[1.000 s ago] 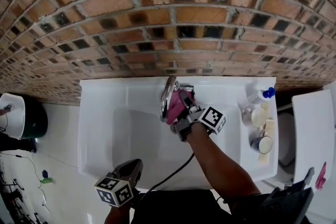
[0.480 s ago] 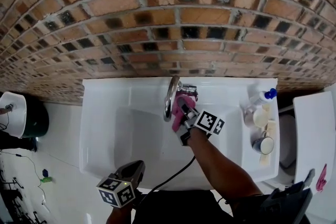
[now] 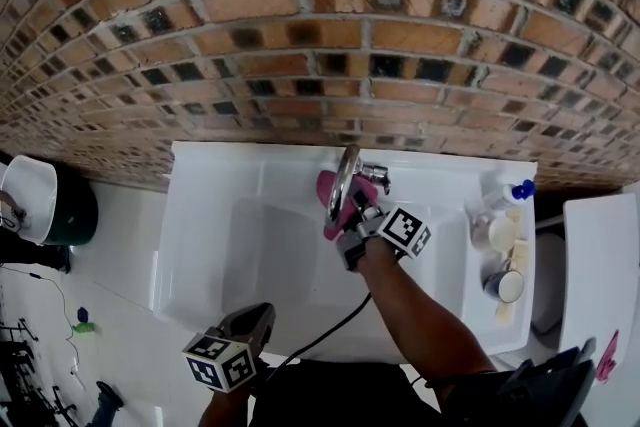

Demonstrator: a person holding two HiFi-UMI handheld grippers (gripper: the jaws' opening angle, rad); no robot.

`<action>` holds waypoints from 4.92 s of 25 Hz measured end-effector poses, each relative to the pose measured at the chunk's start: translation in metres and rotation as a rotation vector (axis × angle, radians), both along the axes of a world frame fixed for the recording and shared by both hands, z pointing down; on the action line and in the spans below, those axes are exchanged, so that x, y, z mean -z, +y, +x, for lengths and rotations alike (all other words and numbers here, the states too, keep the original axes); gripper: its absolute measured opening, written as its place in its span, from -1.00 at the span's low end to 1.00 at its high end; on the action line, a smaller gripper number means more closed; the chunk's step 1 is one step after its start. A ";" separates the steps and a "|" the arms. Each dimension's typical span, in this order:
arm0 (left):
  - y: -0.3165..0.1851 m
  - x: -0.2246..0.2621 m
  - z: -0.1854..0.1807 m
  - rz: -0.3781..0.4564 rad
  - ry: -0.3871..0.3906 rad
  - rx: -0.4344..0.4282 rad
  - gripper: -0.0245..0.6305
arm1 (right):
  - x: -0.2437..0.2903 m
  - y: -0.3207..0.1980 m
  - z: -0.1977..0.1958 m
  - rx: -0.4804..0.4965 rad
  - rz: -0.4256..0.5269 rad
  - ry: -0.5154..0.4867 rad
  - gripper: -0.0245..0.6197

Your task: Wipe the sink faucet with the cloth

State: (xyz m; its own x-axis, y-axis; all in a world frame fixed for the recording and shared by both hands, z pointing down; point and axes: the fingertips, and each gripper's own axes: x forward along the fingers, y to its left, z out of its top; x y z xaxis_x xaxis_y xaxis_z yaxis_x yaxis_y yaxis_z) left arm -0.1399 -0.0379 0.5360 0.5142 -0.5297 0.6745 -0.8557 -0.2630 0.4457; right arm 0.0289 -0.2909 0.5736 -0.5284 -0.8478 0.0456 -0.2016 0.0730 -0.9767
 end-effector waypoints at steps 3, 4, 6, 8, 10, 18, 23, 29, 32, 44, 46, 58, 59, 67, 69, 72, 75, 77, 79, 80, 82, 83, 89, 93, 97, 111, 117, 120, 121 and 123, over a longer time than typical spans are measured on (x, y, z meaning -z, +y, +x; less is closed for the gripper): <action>0.000 0.003 0.002 0.013 0.004 -0.003 -0.91 | 0.021 0.003 0.002 -0.001 0.037 -0.028 -0.79; 0.000 0.004 0.004 0.018 0.004 -0.006 -0.91 | 0.031 0.003 0.003 -0.005 0.063 -0.053 -0.79; 0.001 0.005 0.006 0.026 0.004 -0.012 -0.91 | 0.056 0.001 0.005 -0.018 0.126 -0.110 -0.79; 0.001 0.008 0.008 0.033 0.004 -0.013 -0.91 | 0.075 -0.002 0.009 -0.029 0.161 -0.130 -0.79; 0.003 0.010 0.009 0.041 0.005 -0.011 -0.91 | 0.087 -0.004 0.011 -0.029 0.167 -0.137 -0.79; 0.008 0.019 0.013 0.072 0.024 -0.010 -0.91 | 0.133 0.007 0.012 0.004 0.288 -0.238 -0.79; 0.012 0.024 0.012 0.087 0.024 -0.007 -0.91 | 0.140 0.016 0.010 0.066 0.331 -0.354 -0.79; 0.020 0.024 0.014 0.088 0.025 -0.005 -0.91 | 0.147 0.030 0.005 0.148 0.397 -0.408 -0.79; 0.023 0.025 0.015 0.088 0.025 -0.008 -0.91 | 0.148 0.038 0.001 0.201 0.413 -0.461 -0.79; 0.030 0.026 0.019 0.096 0.038 -0.038 -0.91 | 0.139 0.071 -0.009 0.308 0.424 -0.459 -0.79; 0.031 0.028 0.020 0.101 0.043 -0.050 -0.91 | 0.138 0.074 -0.008 0.315 0.434 -0.429 -0.79; 0.014 0.031 0.028 0.127 0.064 -0.154 -0.91 | 0.126 0.110 -0.006 0.385 0.427 0.025 -0.79; 0.012 0.031 0.028 0.125 0.063 -0.161 -0.91 | 0.125 0.109 0.001 0.374 0.425 0.110 -0.79; -0.008 0.029 0.022 0.118 0.046 -0.161 -0.91 | 0.174 0.053 0.081 0.083 0.436 0.446 -0.79; -0.012 0.028 0.019 0.113 0.044 -0.151 -0.91 | 0.188 0.031 0.089 0.042 0.447 0.472 -0.79; -0.017 0.028 0.016 0.107 0.044 -0.124 -0.91 | 0.183 -0.002 0.086 0.064 0.418 0.542 -0.79; -0.019 0.026 0.014 0.100 0.047 -0.096 -0.91 | 0.162 -0.026 0.071 0.134 0.372 0.621 -0.79; -0.020 0.024 0.013 0.095 0.051 -0.078 -0.91 | 0.144 -0.040 0.057 0.200 0.341 0.643 -0.79; -0.021 0.022 0.013 0.090 0.055 -0.059 -0.91 | 0.131 -0.049 0.038 0.270 0.319 0.623 -0.79; -0.020 0.020 0.014 0.086 0.056 -0.052 -0.91 | 0.128 -0.053 0.030 0.294 0.314 0.602 -0.79; -0.017 0.017 0.016 0.076 0.060 -0.042 -0.91 | 0.126 -0.058 0.018 0.318 0.301 0.544 -0.79; -0.015 0.016 0.017 0.072 0.062 -0.038 -0.91 | 0.127 -0.061 0.015 0.321 0.293 0.509 -0.79; -0.012 0.014 0.015 0.066 0.074 -0.009 -0.91 | 0.130 -0.069 0.004 0.323 0.212 0.282 -0.79; -0.012 0.016 0.014 0.074 0.080 -0.014 -0.91 | 0.137 -0.065 0.003 0.341 0.214 0.271 -0.79; -0.007 0.019 0.015 0.084 0.088 -0.030 -0.91 | 0.154 -0.053 0.001 0.371 0.266 0.287 -0.79; 0.017 0.034 0.000 0.141 0.118 -0.107 -0.91 | 0.196 0.022 -0.049 0.594 0.553 0.835 -0.79; 0.033 0.027 -0.009 0.133 0.128 -0.134 -0.91 | 0.188 0.053 -0.063 0.602 0.690 1.129 -0.79; 0.037 0.028 -0.011 0.135 0.132 -0.152 -0.91 | 0.185 0.064 -0.065 0.565 0.712 1.145 -0.79; 0.038 0.028 -0.012 0.135 0.134 -0.157 -0.91 | 0.185 0.067 -0.065 0.549 0.718 1.134 -0.79; 0.040 0.030 -0.016 0.139 0.134 -0.159 -0.91 | 0.184 0.076 -0.066 0.525 0.731 1.099 -0.79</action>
State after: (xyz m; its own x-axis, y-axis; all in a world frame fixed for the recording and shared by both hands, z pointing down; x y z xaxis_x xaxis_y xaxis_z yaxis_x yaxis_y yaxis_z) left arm -0.1557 0.0021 0.5060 0.6783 -0.5181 0.5210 -0.7344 -0.4559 0.5028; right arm -0.0371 -0.2154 0.3897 -0.7672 -0.5788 0.2765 -0.6136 0.7878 -0.0534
